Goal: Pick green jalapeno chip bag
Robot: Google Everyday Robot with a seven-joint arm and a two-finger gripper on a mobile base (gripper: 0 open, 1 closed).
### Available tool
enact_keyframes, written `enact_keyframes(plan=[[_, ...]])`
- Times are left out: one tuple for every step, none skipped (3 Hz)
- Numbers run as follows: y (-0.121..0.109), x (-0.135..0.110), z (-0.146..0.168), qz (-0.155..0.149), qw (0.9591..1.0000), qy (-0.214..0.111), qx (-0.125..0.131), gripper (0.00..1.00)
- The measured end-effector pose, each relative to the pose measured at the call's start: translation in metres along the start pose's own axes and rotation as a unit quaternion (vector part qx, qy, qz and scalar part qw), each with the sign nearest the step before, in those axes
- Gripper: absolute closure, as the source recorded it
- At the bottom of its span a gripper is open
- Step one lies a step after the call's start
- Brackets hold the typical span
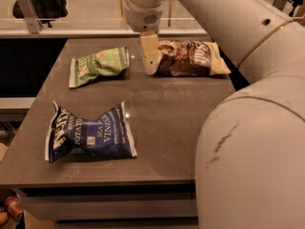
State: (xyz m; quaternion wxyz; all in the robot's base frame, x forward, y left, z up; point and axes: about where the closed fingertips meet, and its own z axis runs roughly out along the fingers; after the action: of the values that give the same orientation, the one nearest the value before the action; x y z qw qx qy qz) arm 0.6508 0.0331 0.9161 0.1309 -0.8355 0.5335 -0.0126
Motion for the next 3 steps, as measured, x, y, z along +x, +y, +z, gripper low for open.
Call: enact_keyframes(plan=[[-0.013,-0.003,0.005,-0.003,0.9999,0.003,0.016,0.00],[-0.032,-0.010,0.014,-0.017,0.9995,0.004,0.025,0.00],[-0.047,-0.022,0.027,-0.032,0.9991,-0.009,0.028,0.00]])
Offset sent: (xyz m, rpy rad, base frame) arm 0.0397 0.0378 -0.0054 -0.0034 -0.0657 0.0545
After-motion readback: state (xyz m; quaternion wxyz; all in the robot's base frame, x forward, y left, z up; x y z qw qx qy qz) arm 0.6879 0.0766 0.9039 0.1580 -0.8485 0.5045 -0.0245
